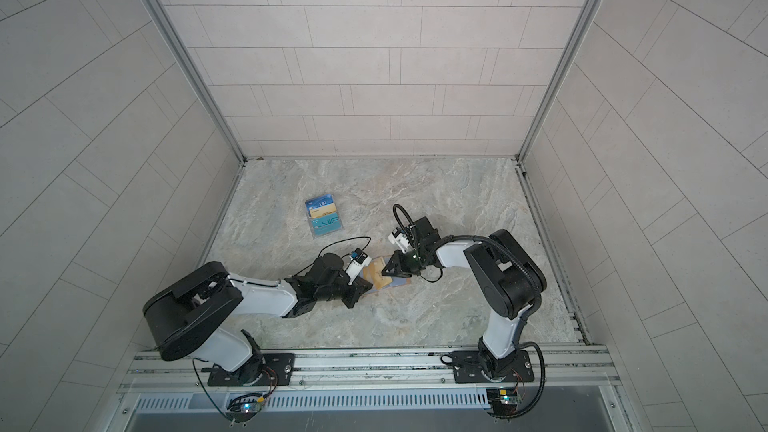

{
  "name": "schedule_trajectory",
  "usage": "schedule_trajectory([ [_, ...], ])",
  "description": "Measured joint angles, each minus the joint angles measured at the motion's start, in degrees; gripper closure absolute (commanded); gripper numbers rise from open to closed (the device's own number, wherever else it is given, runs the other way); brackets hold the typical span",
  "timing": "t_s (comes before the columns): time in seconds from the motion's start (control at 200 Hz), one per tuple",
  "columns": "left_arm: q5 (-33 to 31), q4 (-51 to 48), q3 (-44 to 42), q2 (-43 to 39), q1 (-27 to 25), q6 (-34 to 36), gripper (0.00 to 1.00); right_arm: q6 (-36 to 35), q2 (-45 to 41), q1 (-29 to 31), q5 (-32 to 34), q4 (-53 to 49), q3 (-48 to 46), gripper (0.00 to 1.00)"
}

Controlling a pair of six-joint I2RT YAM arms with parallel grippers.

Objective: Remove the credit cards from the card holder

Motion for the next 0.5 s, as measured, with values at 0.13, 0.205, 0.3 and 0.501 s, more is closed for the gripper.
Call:
schedule_trajectory([
  [0.13,0.0,0.0,0.0,0.0,0.0,-0.2,1.00,1.3,0.0,-0.6,-0.3,2.0,-1.2,0.81],
  [0.205,0.0,0.0,0.0,0.0,0.0,-0.2,1.00,2.1,-0.1,-1.2,-0.7,3.2,-2.0,0.81],
  [0.3,0.0,0.1,0.0,0.1,0.0,-0.2,1.00,3.0,-0.2,-1.9,-1.4,4.9,-3.0,0.83],
  [0.501,0.0,0.1,0.0,0.1,0.0,-0.2,1.00,4.3,-0.2,-2.3,-2.4,6.5,-3.6,0.90],
])
